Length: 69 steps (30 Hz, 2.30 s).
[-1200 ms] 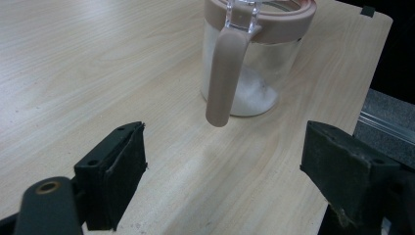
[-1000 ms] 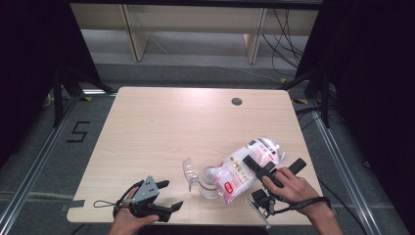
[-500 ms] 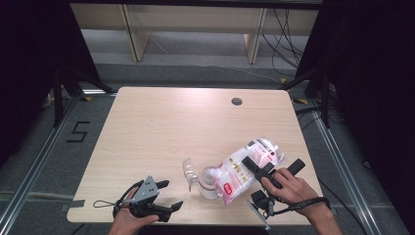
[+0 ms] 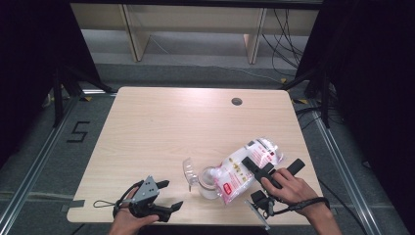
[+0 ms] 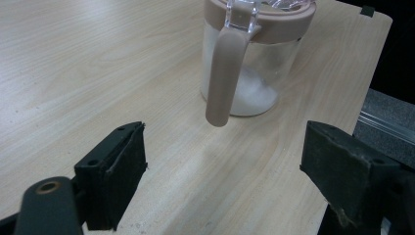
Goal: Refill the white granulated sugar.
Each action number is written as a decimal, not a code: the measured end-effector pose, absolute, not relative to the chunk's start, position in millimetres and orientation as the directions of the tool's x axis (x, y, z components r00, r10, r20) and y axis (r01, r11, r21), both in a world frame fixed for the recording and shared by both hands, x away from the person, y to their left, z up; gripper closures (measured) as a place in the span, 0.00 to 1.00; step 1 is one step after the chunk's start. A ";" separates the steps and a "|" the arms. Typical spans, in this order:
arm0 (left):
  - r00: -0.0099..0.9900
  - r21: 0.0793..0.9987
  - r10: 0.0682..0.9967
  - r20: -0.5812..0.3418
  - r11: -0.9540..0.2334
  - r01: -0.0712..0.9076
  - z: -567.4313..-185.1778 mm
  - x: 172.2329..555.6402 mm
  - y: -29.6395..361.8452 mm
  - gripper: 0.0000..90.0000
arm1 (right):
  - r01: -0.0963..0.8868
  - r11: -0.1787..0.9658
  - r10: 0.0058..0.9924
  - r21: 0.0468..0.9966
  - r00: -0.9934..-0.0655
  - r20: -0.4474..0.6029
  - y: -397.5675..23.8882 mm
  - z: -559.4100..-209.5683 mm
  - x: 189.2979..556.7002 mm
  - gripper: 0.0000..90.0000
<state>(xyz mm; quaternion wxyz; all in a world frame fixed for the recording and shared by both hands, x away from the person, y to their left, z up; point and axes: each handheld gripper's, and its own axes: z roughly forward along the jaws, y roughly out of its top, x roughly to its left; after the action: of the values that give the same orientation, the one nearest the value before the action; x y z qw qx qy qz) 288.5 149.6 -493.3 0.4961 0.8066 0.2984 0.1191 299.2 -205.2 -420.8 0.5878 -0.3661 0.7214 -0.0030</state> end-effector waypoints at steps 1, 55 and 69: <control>0.793 0.872 0.600 -0.104 -0.329 0.363 -493.3 288.4 149.7 0.18 | -0.527 0.733 -0.528 -0.430 -0.042 -0.848 -205.0 -421.0 299.0 0.76; 0.792 0.872 0.601 -0.107 -0.326 0.365 -493.2 287.9 149.2 0.18 | -0.527 0.727 -0.542 -0.441 -0.045 -0.839 -206.1 -418.9 298.9 0.78; 0.792 0.872 0.601 -0.107 -0.326 0.365 -493.4 288.0 149.0 0.18 | -0.526 0.728 -0.539 -0.439 -0.045 -0.841 -207.0 -417.8 298.4 0.78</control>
<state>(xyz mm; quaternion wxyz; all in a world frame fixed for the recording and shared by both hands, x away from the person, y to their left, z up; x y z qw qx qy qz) 288.0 149.0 -493.4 0.4969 0.8057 0.2999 0.1185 298.4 -207.0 -417.8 0.5844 -0.3686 0.7229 -0.0055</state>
